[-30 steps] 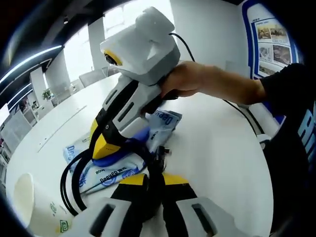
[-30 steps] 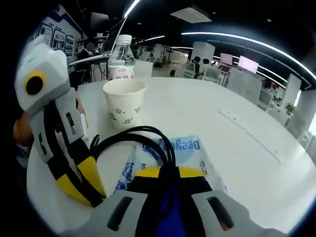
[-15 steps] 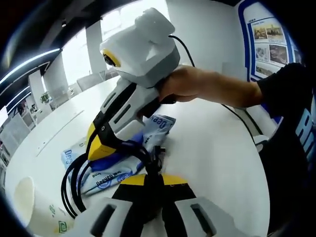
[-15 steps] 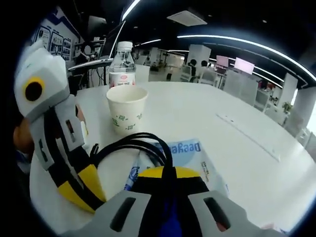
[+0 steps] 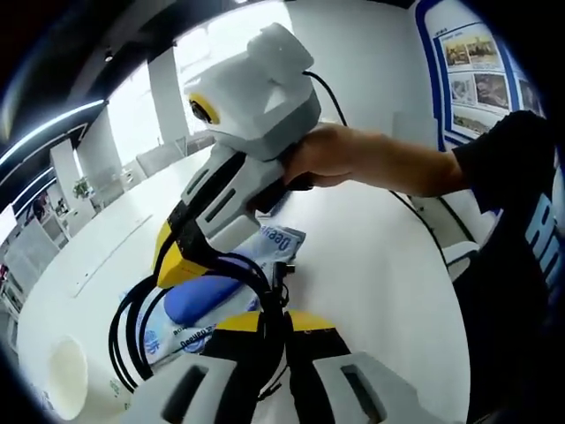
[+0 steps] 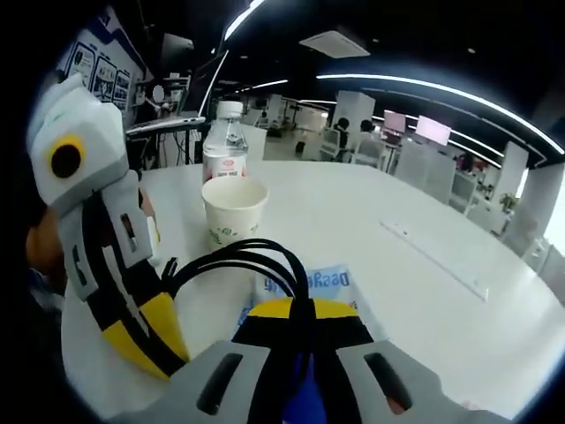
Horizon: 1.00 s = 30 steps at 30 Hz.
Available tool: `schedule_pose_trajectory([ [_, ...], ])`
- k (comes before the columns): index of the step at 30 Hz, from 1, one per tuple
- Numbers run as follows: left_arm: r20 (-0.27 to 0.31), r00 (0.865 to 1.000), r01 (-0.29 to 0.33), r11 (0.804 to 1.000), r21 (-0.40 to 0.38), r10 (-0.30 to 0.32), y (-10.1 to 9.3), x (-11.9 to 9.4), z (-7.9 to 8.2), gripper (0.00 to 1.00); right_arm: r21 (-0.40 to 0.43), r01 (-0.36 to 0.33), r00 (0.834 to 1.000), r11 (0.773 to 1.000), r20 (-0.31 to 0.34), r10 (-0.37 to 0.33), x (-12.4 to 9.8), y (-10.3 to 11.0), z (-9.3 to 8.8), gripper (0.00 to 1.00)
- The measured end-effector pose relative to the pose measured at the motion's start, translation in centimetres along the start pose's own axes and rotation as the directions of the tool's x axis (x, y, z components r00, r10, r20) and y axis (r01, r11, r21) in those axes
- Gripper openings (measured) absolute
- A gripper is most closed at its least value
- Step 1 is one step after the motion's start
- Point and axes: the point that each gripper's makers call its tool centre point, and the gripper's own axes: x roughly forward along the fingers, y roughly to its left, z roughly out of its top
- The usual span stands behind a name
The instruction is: Arrange the tabletop items into an orderly group along one side of the table until the central work area is clear of visible clutter.
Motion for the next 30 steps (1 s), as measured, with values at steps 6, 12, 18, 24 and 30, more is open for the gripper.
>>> schedule_pose_trajectory([
  [6,0.003,1.0,-0.01,1.0,0.022,0.01,-0.1,-0.6,0.8,0.07,-0.003,0.008,1.0,1.0,0.023,-0.008,-0.6,-0.5,1.0,0.02],
  [12,0.002,1.0,-0.017,0.999,0.045,0.017,-1.3,-0.8,1.3,0.07,0.0,0.003,0.999,1.0,0.045,-0.003,-1.1,-0.2,1.3,0.02],
  [18,-0.004,1.0,-0.011,0.998,0.065,0.011,-1.8,-0.8,1.6,0.07,0.005,0.003,0.998,1.0,0.058,-0.003,-1.7,-0.1,1.1,0.02],
  [24,-0.005,1.0,-0.006,0.997,0.077,0.007,-0.8,-1.0,1.9,0.07,0.016,0.002,0.998,1.0,0.068,-0.004,-2.4,-0.3,1.1,0.02],
  [30,-0.008,1.0,0.006,0.996,0.093,-0.005,-1.4,-0.9,2.3,0.07,0.026,0.008,0.996,1.0,0.084,-0.01,-3.4,-0.2,0.8,0.02],
])
